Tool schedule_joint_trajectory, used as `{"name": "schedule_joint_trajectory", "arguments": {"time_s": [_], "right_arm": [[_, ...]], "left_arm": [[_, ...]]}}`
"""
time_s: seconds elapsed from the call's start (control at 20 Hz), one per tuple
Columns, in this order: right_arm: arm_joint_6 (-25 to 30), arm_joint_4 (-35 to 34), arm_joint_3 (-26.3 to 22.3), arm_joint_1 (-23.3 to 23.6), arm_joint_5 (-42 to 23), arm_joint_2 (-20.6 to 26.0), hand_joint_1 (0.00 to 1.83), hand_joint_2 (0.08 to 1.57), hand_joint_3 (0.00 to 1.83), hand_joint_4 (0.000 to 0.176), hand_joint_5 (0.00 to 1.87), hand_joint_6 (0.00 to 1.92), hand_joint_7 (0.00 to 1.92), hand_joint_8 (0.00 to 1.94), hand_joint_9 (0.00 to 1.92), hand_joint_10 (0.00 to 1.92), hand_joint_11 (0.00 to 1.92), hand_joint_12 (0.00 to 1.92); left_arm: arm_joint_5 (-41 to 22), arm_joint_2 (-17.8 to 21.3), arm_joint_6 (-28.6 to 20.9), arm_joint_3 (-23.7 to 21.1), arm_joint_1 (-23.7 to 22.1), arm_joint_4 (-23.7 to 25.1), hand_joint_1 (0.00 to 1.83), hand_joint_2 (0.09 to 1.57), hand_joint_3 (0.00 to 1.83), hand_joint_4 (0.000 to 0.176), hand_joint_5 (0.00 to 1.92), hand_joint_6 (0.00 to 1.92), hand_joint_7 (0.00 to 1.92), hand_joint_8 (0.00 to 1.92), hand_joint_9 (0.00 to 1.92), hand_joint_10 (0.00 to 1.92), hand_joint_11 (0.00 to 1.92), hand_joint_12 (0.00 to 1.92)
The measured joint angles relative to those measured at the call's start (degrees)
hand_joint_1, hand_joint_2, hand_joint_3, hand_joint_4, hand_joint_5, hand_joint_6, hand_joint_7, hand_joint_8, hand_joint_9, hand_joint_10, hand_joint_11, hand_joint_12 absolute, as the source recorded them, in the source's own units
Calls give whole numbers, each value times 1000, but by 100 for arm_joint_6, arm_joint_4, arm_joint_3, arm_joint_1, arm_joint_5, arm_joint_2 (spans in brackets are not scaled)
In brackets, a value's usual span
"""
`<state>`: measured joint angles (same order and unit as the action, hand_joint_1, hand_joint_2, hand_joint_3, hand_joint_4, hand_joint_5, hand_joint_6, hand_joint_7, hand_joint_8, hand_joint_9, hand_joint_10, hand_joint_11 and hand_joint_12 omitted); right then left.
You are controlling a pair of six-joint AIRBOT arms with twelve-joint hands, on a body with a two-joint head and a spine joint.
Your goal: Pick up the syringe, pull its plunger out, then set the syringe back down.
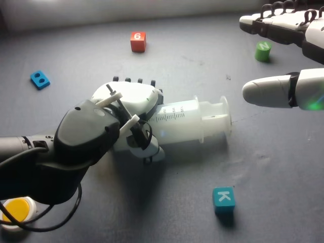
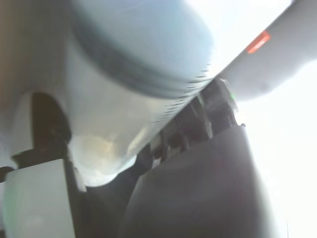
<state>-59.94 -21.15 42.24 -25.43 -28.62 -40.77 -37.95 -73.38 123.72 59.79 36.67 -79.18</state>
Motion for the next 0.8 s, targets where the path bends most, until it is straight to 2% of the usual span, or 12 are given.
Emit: {"name": "schedule_joint_trajectory", "arguments": {"time_s": [0.1, 0.15, 0.2, 0.3, 0.35, 0.45, 0.6, 0.7, 0.8], "right_arm": [[28, -2, -2, 0, -79, 0, 169, 995, 3, 0, 82, 3, 66, 0, 31, 0, 9, 28], [87, -2, -2, 2, -133, 0, 166, 994, 2, 0, 82, 3, 64, 0, 27, 0, 10, 29], [129, -2, 0, 31, -153, 4, 172, 996, 2, 0, 62, 0, 53, 0, 22, 0, 12, 31], [299, -2, -2, 136, -155, 48, 171, 989, 0, 0, 64, 2, 53, 1, 25, 2, 19, 37], [415, -2, -2, 195, -192, 74, 167, 991, 0, 0, 56, 0, 45, 0, 19, 0, 10, 34], [621, -7, -2, 282, -210, 131, 199, 983, 0, 0, 60, 1, 62, 5, 45, 9, 41, 52], [767, -7, -2, 385, -227, 195, 211, 979, 0, 0, 19, 0, 35, 0, 32, 1, 48, 63], [861, -2, -9, 420, -234, 219, 238, 995, 4, 0, 4, 0, 16, 0, 21, 0, 39, 67], [883, -2, -9, 435, -153, 236, 344, 970, 2, 0, 23, 0, 53, 1, 64, 3, 1, 288]], "left_arm": [[2, 0, -2, -2, 0, -31, 1170, 1201, 0, 20, 809, 1222, 838, 1262, 817, 919, 594, 1351], [-4, 11, -26, -24, 0, -42, 1167, 1204, 1, 21, 806, 1223, 826, 1281, 809, 912, 574, 1338], [-7, 28, -26, -50, -2, -39, 1157, 1225, 0, 13, 763, 1271, 803, 1331, 783, 944, 543, 1389], [46, 140, -20, -144, -13, -94, 1170, 1207, 0, 10, 825, 1177, 806, 1332, 778, 970, 556, 1378], [81, 184, -15, -177, -52, -157, 1162, 1217, 0, 14, 805, 1210, 790, 1351, 757, 994, 548, 1388], [125, 291, 17, -238, -103, -280, 1150, 1241, 1, 0, 771, 1237, 738, 1462, 677, 1115, 496, 1481], [240, 487, 199, -393, -240, -638, 1164, 1235, 0, 0, 803, 1161, 736, 1504, 650, 1199, 481, 1525], [271, 662, 243, -522, -404, -680, 1170, 1227, 0, 0, 826, 1121, 736, 1507, 645, 1229, 464, 1542], [262, 861, 365, -675, -549, -807, 1161, 1243, 1, 0, 785, 1167, 724, 1544, 612, 1326, 462, 1640]]}}
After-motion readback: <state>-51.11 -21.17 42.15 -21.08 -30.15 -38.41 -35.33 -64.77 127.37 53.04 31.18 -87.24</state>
